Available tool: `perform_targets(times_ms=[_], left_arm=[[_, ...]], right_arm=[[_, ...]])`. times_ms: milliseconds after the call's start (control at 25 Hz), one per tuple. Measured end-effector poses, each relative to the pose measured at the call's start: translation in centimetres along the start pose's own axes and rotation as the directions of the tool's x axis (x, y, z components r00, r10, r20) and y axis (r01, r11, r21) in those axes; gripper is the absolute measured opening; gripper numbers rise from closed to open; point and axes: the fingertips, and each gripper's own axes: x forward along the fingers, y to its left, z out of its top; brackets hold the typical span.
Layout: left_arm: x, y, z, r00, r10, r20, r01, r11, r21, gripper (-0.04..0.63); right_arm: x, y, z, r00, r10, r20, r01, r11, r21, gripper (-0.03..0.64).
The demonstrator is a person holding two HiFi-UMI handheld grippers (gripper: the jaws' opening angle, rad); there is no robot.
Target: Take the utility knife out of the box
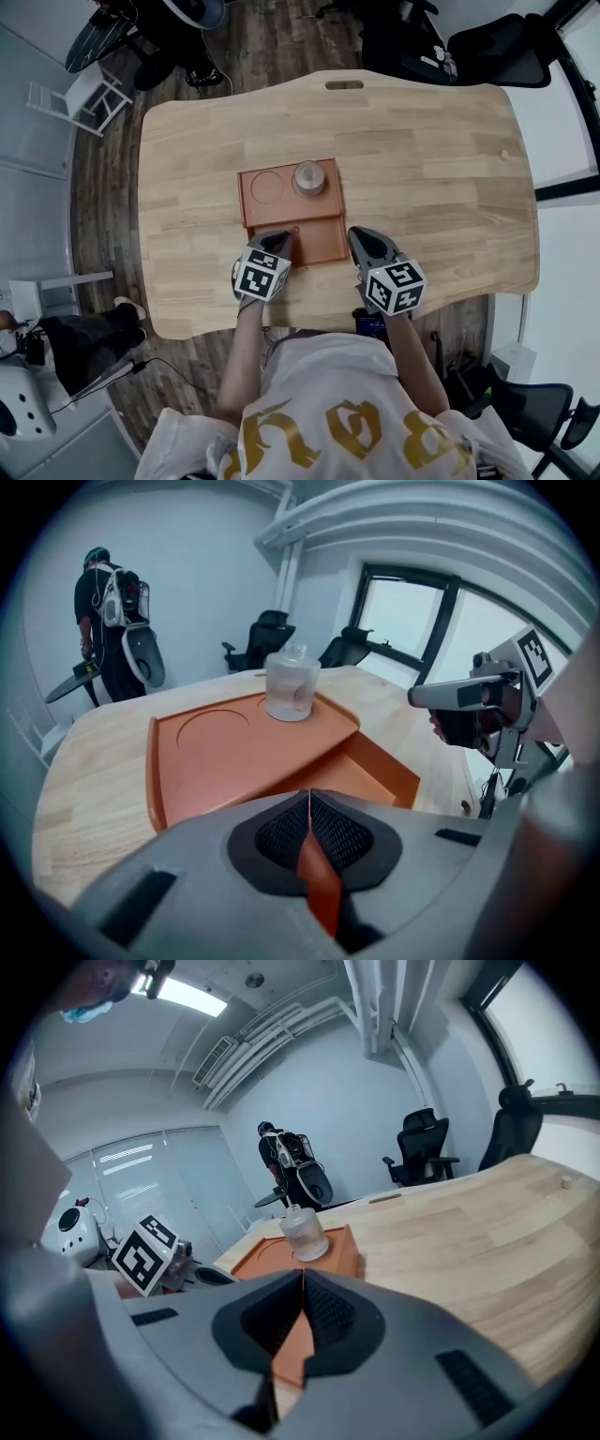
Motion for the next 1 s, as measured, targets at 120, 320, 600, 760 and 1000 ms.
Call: perform_targets(times_ms=[120, 320, 600, 760, 1000], left_arm=[[1.1, 0.0, -0.7, 0.999, -0.005, -0.044, 0.006, 1.000, 0.023, 0.012], [1.9, -0.4, -1.2, 0.994, -0.026, -0.104, 0.030, 0.999, 0.040, 0.012], [3.4, -0.2, -1.6, 0.986, 0.004, -0.164, 0.021, 0.988, 0.151, 0.017], [4.4, -0.4, -2.2, 0.979, 0.019, -0.205, 0.023, 0.980, 0.200, 0.057], [4.8, -0.4, -2.4, 0.972, 0.046, -0.230, 0.010, 0.971, 0.237, 0.101]], right_arm=[[0.2, -0.4, -0.1, 1.000, -0.004, -0.011, 0.004, 1.000, 0.004, 0.012], [0.6, -1.1, 0.0, 1.000, -0.008, -0.023, 0.008, 1.000, 0.010, 0.012], [0.6, -1.9, -0.5, 0.999, -0.009, -0.039, 0.010, 1.000, 0.022, 0.012], [0.4, -2.4, -0.7, 0.999, -0.013, -0.047, 0.014, 1.000, 0.023, 0.012], [0.5, -2.3, -0.5, 0.999, 0.010, -0.044, -0.008, 0.999, 0.046, 0.012]])
